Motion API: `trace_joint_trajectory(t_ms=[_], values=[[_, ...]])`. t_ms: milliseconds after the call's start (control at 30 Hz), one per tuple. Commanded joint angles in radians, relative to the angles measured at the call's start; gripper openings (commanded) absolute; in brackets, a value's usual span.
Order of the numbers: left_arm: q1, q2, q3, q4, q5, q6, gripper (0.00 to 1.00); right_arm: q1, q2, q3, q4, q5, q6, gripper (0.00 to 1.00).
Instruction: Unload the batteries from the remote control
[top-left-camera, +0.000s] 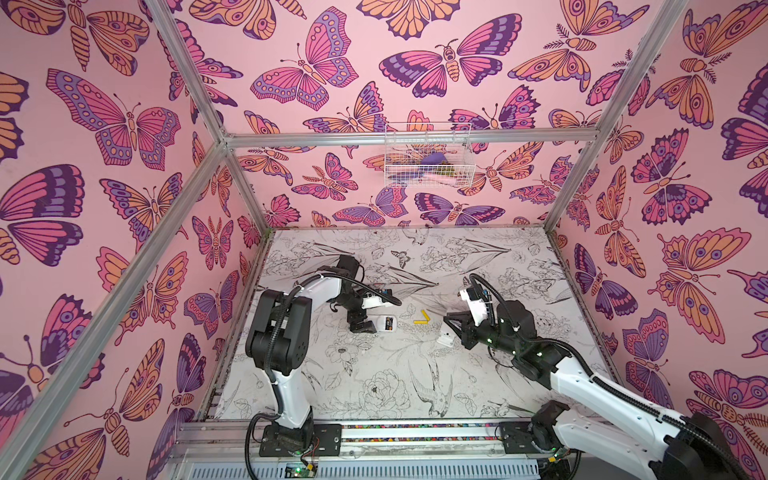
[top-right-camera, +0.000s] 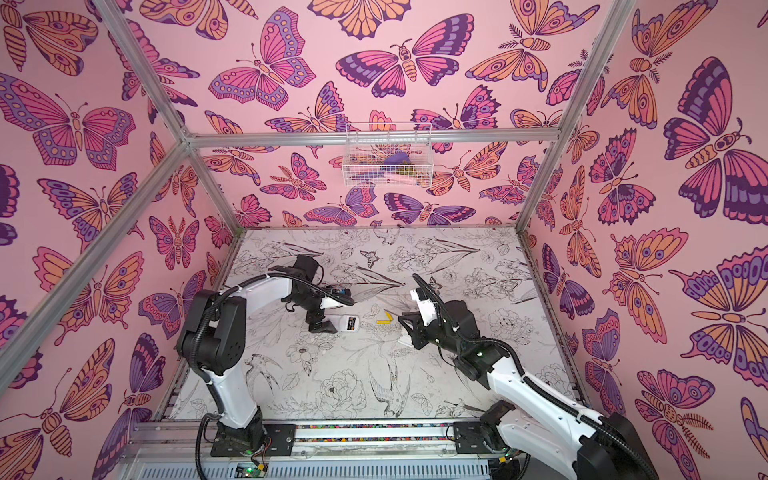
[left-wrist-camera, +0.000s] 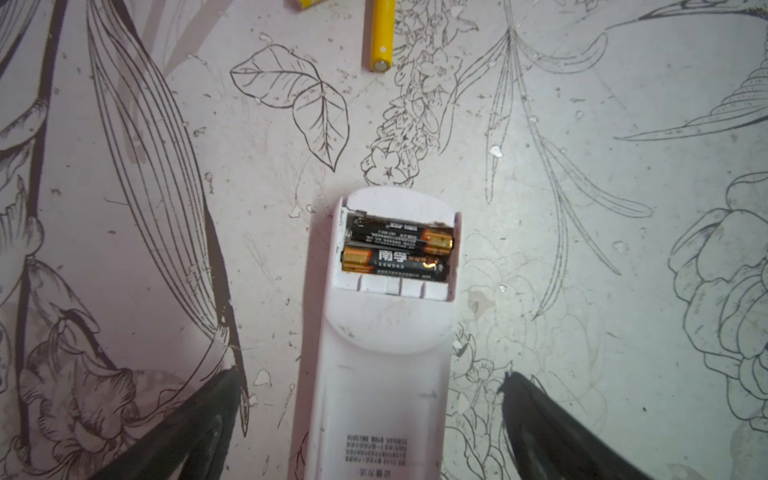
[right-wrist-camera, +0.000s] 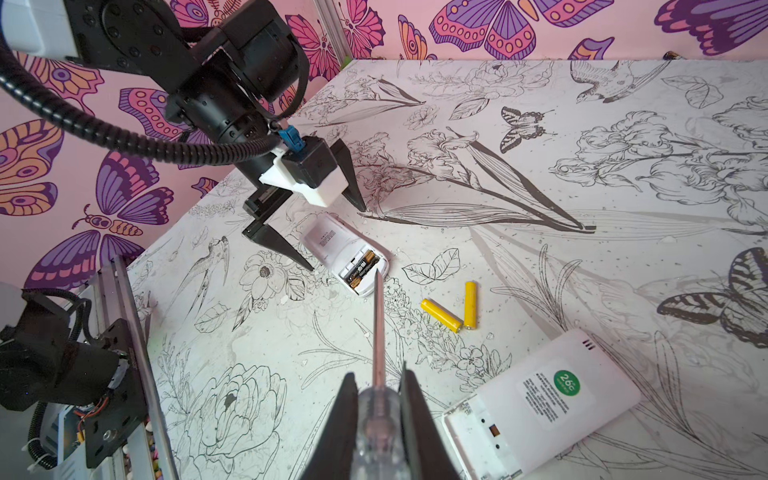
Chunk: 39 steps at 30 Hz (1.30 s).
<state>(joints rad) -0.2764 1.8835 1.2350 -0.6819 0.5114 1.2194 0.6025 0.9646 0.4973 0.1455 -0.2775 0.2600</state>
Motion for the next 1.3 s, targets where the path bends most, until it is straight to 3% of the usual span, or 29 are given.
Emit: trace_joint_trajectory(t_ms=[0, 267, 533, 633, 1000, 1267], values=[[-0.016, 0.032, 0.016, -0.023, -0.007, 0.05, 1.0, -0.009, -0.014, -0.01, -0.002, 0.005, -0.024, 0.0], [-0.046, 0.066, -0.009, 0.037, -0.026, 0.074, 0.91, -0.008, 0.022, -0.012, 0.02, -0.018, -0.019, 0.0], [-0.07, 0.026, -0.08, 0.066, -0.033, 0.104, 0.62, -0.009, 0.065, 0.011, -0.009, -0.05, -0.046, 0.0], [-0.083, -0.015, -0.128, 0.067, -0.035, 0.106, 0.57, -0.008, 0.087, 0.031, -0.028, -0.085, -0.05, 0.0], [-0.158, -0.184, -0.299, 0.065, -0.032, 0.088, 0.54, -0.004, 0.269, 0.09, 0.028, -0.278, -0.029, 0.0], [-0.171, -0.185, -0.329, 0.083, -0.041, 0.092, 0.62, 0.069, 0.411, 0.182, 0.006, -0.289, -0.045, 0.0]])
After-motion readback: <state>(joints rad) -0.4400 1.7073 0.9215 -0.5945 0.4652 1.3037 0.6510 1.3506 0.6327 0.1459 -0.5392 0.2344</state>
